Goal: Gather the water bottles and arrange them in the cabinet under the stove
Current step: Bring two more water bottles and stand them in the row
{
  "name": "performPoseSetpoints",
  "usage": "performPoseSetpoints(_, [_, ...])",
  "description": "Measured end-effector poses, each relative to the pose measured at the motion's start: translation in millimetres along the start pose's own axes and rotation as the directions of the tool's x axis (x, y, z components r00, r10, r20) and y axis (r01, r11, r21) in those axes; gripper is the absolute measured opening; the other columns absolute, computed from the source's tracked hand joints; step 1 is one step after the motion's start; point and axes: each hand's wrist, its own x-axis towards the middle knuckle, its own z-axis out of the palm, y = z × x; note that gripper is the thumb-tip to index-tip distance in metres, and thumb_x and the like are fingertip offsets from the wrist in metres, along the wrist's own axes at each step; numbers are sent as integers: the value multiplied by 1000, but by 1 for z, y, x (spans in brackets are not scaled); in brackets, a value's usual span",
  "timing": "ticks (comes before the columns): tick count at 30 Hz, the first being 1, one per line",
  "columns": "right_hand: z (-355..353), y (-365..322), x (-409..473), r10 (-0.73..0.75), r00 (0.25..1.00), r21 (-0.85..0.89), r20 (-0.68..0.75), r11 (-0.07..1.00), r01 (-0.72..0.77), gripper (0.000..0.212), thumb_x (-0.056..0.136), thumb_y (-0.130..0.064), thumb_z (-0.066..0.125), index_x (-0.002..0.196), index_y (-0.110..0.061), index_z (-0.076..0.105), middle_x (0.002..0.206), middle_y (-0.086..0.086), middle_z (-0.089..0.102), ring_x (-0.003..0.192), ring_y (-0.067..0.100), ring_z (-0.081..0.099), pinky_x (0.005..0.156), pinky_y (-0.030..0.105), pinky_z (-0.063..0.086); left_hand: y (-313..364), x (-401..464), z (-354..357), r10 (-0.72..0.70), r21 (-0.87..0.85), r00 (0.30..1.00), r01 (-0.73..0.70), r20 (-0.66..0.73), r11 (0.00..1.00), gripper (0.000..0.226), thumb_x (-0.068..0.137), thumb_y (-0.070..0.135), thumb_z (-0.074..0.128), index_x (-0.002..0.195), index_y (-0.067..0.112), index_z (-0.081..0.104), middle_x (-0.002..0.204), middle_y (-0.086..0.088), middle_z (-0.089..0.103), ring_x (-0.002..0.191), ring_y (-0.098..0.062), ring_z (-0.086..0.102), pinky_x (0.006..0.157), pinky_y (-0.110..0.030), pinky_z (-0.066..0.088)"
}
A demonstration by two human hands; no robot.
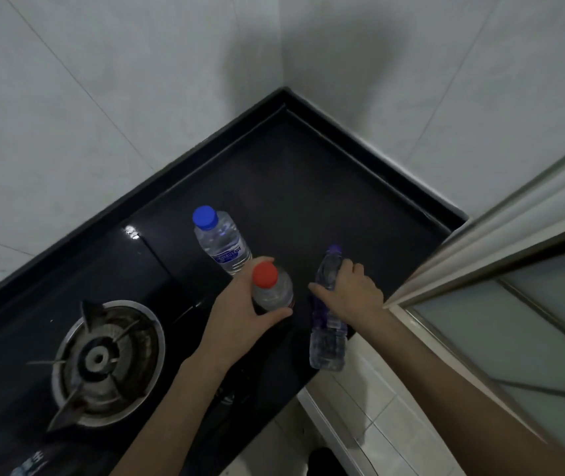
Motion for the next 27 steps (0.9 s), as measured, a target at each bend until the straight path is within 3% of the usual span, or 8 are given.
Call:
performPoseSetpoints(6, [10, -1, 10, 90, 995, 46, 36, 995, -92, 93, 81, -73, 72, 137, -6, 40, 140, 17, 52, 127, 42, 58, 95, 50, 51, -2, 2, 3, 14, -33, 1000, -14, -2, 999, 77, 77, 40, 90, 142, 46, 48, 137, 36, 54, 132, 6, 54, 107, -20, 43])
performPoseSetpoints(10, [11, -2, 13, 96, 994, 53, 44, 994, -99, 90, 80, -69, 77, 134, -7, 39, 137, 18, 56, 125, 43, 60, 94, 49, 51, -2, 1, 2, 9, -52, 1000, -9, -2, 999, 75, 76, 52, 84, 141, 48, 47, 138, 34, 54, 132, 4, 55, 108, -22, 43])
performPoseSetpoints(18, [9, 0, 10, 69, 996, 115, 53, 991, -75, 74, 86, -58, 75, 125, -7, 38, 129, 22, 62, 117, 45, 63, 85, 45, 50, 1, -4, 7, -6, -58, 999, 4, -34, 998, 73, 77, 56, 80, 142, 43, 49, 137, 25, 60, 130, 0, 59, 109, -28, 48])
performPoseSetpoints(23, [-3, -11, -21, -36, 999, 173, 1, 984, 36, 68, 87, -49, 78, 128, -15, 36, 131, 15, 60, 113, 40, 65, 78, 41, 46, 8, -30, 5, -41, -55, 993, 35, -109, 998, 68, 81, 42, 87, 138, 45, 50, 131, 27, 63, 125, 3, 61, 105, -22, 48])
performPoseSetpoints(27, [-15, -28, -60, -176, 982, 195, -64, 963, 185, 74, 87, -40, 81, 142, -22, 34, 138, 6, 58, 118, 34, 65, 91, 47, 53, 16, -64, -10, -66, -52, 973, 55, -223, 997, 67, 82, 27, 89, 126, 55, 47, 123, 37, 62, 118, 9, 62, 98, -14, 49])
